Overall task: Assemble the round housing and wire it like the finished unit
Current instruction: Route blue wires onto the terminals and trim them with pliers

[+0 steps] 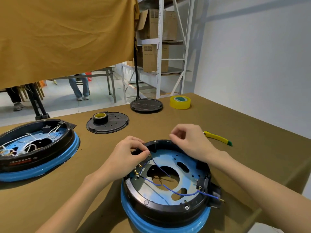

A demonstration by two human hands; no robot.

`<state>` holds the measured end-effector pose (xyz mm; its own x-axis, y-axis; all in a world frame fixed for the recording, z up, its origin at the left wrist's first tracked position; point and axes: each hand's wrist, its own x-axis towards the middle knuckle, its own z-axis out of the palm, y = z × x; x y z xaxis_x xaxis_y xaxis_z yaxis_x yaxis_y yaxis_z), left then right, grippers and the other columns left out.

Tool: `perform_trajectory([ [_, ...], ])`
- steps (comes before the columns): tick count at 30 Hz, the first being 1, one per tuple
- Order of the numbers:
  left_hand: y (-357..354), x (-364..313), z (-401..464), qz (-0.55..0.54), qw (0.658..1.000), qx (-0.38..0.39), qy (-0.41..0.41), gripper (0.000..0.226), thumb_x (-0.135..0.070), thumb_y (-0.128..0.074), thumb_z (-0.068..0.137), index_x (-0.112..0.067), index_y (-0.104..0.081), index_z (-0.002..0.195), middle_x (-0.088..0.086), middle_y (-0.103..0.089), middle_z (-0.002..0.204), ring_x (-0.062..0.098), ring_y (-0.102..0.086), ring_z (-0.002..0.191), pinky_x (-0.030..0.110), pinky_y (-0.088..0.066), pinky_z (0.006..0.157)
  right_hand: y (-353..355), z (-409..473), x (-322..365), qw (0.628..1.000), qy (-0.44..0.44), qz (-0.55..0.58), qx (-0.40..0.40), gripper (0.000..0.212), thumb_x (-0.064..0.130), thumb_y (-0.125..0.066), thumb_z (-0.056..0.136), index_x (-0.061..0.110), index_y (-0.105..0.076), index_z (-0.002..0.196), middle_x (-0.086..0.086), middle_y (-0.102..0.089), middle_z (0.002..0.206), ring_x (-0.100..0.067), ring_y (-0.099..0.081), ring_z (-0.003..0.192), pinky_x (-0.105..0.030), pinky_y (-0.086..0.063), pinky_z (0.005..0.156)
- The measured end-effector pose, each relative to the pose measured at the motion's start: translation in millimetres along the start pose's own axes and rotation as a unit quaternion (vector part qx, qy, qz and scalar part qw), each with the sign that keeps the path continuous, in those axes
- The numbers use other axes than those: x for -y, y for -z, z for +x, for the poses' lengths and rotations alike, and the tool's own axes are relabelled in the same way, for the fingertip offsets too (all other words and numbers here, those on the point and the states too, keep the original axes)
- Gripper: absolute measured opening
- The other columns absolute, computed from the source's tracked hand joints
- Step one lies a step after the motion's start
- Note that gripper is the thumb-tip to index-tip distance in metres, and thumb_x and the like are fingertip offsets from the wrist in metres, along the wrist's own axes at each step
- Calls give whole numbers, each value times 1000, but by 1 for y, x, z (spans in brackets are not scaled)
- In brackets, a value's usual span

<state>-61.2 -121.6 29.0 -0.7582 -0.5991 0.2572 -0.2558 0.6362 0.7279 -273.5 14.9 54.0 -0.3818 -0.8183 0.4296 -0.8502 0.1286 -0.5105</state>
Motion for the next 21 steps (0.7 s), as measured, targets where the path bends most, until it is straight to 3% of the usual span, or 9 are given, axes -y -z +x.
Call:
perform_trajectory([
  [4, 1, 5, -1, -38, 999, -14, -10, 14, -23, -66, 98, -35, -75, 98, -16, -67, 110, 1, -63, 104, 21, -52, 88, -12, -18, 41, 996, 72, -42, -5, 15, 29, -68, 93, 21, -73, 82, 11, -66, 74, -9, -57, 73, -28, -44, 71],
  [9, 1, 13, -2, -108, 994, -23, 13, 27, -14, -54, 104, -30, -65, 123, -16, -70, 114, -7, -63, 107, 12, -48, 84, -20, -16, 55, 991, -13, 27, 132, 18, 31, -70, 92, 17, -81, 94, 6, -76, 81, -7, -68, 73, -28, -57, 69],
  [12, 0, 16, -3, -153, 987, -11, 42, 25, -13, -53, 105, -27, -70, 117, -10, -74, 109, 1, -69, 100, 16, -51, 82, -25, -12, 57, 985, -33, 25, 169, 16, 28, -71, 92, 17, -83, 93, 3, -78, 84, -3, -65, 69, -21, -53, 64],
  [16, -2, 18, -2, -181, 981, -8, 65, 24, -15, -53, 105, -25, -72, 115, -6, -77, 104, 5, -72, 95, 22, -55, 81, -27, -7, 58, 973, -89, 58, 207, 17, 24, -69, 96, 16, -78, 84, -1, -78, 82, -4, -62, 59, -26, -54, 67],
  [21, -3, 18, -2, -190, 980, -4, 67, 24, -14, -51, 105, -21, -71, 117, -4, -76, 105, 4, -72, 94, 19, -55, 78, -32, -10, 62, 972, -79, 56, 213, 17, 22, -66, 97, 13, -76, 85, -5, -77, 83, -25, -71, 79, -41, -57, 78],
])
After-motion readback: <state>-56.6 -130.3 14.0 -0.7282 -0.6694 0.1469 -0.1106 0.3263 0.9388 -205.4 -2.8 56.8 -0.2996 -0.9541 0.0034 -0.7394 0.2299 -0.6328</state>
